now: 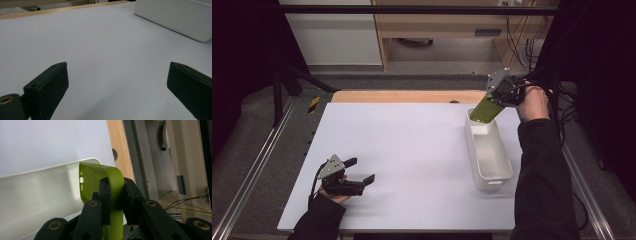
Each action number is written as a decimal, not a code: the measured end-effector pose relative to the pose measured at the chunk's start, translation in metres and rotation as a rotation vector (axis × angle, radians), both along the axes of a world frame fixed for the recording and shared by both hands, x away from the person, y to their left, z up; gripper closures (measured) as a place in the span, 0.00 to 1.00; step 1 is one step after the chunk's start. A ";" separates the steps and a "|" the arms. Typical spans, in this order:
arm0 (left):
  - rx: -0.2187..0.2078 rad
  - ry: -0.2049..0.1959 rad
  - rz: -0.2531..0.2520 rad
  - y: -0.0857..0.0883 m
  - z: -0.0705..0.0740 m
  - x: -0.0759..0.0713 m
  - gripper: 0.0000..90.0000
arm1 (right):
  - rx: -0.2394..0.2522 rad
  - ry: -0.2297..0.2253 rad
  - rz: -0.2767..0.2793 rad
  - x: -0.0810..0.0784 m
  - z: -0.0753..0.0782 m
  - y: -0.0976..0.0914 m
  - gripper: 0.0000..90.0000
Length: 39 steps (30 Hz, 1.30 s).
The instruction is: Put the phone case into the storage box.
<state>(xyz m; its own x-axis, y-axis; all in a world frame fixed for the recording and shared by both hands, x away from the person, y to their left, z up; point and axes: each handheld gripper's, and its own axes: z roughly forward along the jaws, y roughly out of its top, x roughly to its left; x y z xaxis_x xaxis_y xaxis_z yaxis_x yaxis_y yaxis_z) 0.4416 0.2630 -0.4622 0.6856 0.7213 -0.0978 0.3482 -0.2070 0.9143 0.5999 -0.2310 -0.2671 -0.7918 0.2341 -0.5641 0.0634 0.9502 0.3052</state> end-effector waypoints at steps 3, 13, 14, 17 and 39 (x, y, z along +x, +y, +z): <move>0.001 0.000 -0.001 0.000 0.000 0.000 0.04 | -0.010 0.002 0.007 0.004 -0.003 0.000 0.87; 0.006 0.006 0.002 0.000 -0.001 0.001 0.04 | -0.041 -0.001 0.057 0.016 -0.014 0.002 0.87; 0.006 0.007 0.003 0.000 -0.001 0.001 0.04 | -0.047 0.000 0.058 0.017 -0.015 0.003 0.87; 0.007 0.009 0.003 0.000 -0.002 0.001 0.04 | -0.065 0.008 0.071 0.020 -0.019 0.004 0.87; 0.010 0.011 0.007 0.000 -0.002 0.002 0.04 | -0.170 0.029 0.129 0.036 -0.040 0.017 0.87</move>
